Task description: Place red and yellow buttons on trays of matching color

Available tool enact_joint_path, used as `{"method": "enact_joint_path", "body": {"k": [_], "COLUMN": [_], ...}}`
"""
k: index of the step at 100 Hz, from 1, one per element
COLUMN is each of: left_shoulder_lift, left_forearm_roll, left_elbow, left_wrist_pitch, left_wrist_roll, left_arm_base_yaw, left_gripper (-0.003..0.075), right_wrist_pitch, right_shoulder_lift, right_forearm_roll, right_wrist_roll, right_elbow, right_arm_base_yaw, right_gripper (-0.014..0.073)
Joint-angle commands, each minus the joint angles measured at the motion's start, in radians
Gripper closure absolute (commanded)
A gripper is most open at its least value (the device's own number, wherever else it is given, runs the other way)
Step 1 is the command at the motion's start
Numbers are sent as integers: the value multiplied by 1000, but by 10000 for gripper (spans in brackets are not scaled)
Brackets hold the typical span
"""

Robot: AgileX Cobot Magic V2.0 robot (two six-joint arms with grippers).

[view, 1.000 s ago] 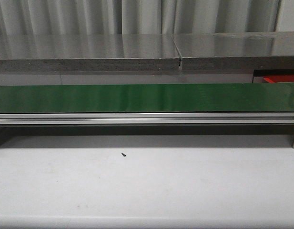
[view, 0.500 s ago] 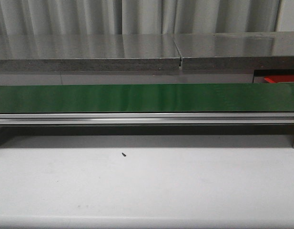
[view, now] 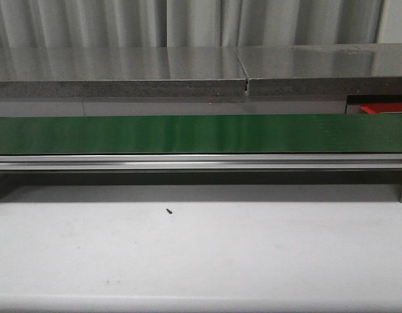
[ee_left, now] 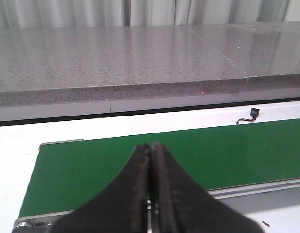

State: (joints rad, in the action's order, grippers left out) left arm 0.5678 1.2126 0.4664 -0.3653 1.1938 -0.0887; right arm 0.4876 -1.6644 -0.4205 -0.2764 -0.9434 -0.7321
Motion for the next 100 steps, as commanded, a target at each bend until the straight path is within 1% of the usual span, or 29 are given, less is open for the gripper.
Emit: {"method": "enact_joint_path", "body": {"k": [1, 8, 18, 28, 42, 59, 75, 81, 86, 91, 96, 100], "left_shoulder_lift": [-1, -1, -1, -1, -1, -1, -1, -1, -1, -1, -1, -1], "left_forearm_roll": [39, 39, 39, 39, 39, 39, 39, 39, 39, 39, 39, 39], "left_elbow": [27, 27, 27, 27, 27, 27, 27, 27, 27, 27, 27, 27], "left_wrist_pitch": [25, 25, 25, 25, 25, 25, 25, 25, 25, 25, 25, 25], "left_wrist_roll": [3, 3, 3, 3, 3, 3, 3, 3, 3, 3, 3, 3], "left_arm_base_yaw": [4, 4, 4, 4, 4, 4, 4, 4, 4, 4, 4, 4], "left_gripper": [739, 739, 739, 739, 739, 739, 739, 739, 739, 739, 739, 739], "right_wrist_pitch": [20, 31, 29, 6, -32, -68, -126, -139, -142, -142, -137, -133], "right_shoulder_lift": [43, 61, 106, 172, 285, 436, 605, 671, 730, 791, 860, 905], "right_forearm_roll": [-24, -24, -24, -24, -24, -24, -24, -24, -24, -24, -24, -24], "right_wrist_roll": [-13, -13, -16, -41, -98, -193, -273, -294, -306, -310, -310, -310], "right_elbow": [-60, -76, -86, -86, -86, -66, 27, 80, 123, 168, 216, 256], "right_arm_base_yaw": [3, 18, 49, 103, 236, 428, 574, 612, 639, 659, 675, 680], "right_gripper": [45, 7, 10, 10, 10, 10, 10, 15, 39, 85, 157, 235]}}
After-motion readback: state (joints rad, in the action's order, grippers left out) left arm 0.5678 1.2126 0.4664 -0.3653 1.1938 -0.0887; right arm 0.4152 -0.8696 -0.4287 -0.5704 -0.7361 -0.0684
